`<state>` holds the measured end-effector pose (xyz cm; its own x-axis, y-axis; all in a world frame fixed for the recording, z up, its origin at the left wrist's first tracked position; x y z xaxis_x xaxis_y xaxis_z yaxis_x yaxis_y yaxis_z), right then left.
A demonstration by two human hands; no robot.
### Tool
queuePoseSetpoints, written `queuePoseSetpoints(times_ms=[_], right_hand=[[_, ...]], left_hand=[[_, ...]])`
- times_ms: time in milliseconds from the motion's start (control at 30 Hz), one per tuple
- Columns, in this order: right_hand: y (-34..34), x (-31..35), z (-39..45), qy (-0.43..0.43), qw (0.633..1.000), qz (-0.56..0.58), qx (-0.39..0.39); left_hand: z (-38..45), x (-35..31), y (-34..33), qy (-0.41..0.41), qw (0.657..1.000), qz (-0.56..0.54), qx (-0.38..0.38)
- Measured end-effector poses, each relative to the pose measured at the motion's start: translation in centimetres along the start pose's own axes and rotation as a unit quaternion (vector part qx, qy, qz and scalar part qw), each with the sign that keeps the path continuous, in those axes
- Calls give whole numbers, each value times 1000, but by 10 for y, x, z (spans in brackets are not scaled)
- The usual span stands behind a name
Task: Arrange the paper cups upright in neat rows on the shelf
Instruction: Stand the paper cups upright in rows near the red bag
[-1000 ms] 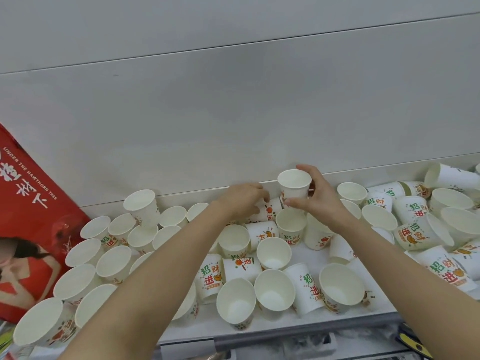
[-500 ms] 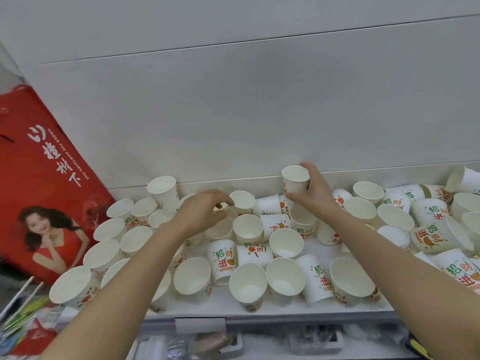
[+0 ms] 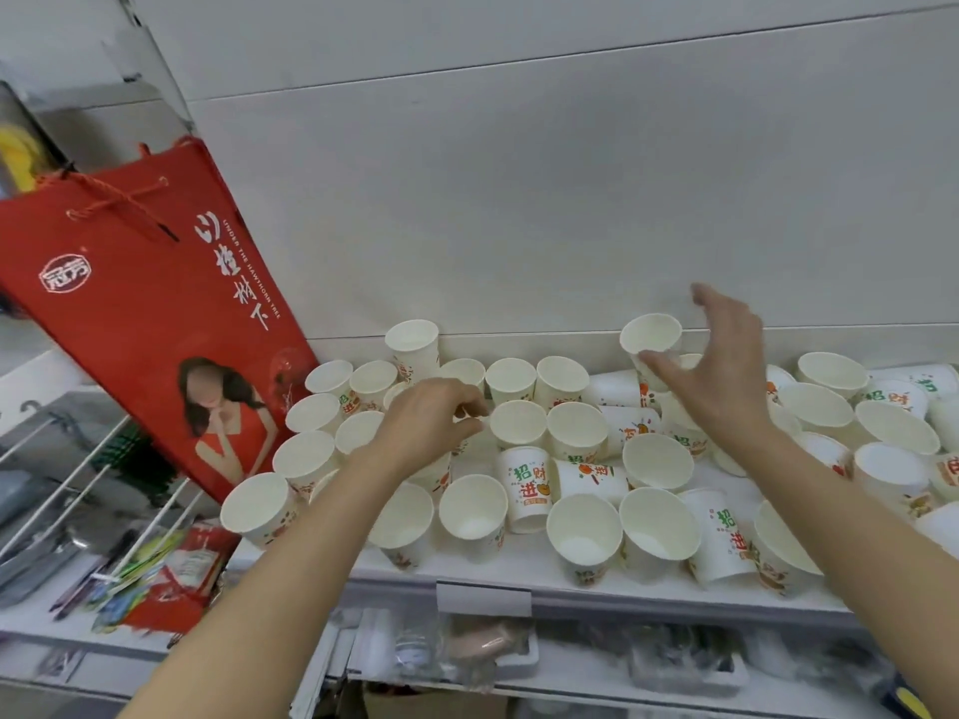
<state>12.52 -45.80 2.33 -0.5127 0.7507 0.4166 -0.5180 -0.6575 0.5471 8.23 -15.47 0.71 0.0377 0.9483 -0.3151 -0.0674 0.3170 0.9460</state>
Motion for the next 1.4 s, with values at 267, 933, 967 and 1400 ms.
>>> queuePoseSetpoints(times_ms=[267,933,967,1400], right_hand=[[-83,84,-26,162,921,39,353],[-111,79,-28,162,930,-17,330],[-111,79,-26,152,932,-2,329],[-119,79,-23,144,913,46,379]], left_hand=[[13,-33,-26,72,989,101,79],[-7,-24,-26,90,992,-25,82],[-10,-24,-22,80,994,-25,66],[-50,-25,-24,-16,996,67,-59]])
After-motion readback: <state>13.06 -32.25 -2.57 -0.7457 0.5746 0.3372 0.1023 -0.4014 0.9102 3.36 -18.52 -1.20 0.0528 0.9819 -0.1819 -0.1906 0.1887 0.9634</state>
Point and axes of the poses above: each hand's wrist, its own z-axis towards the middle knuckle, its own y-axis out of the back of the hand, x = y × z, the point moved 4 cm from there along z, towards the middle knuckle, and after that the axes turned 11 degrees about y, right-handed, at the moved point
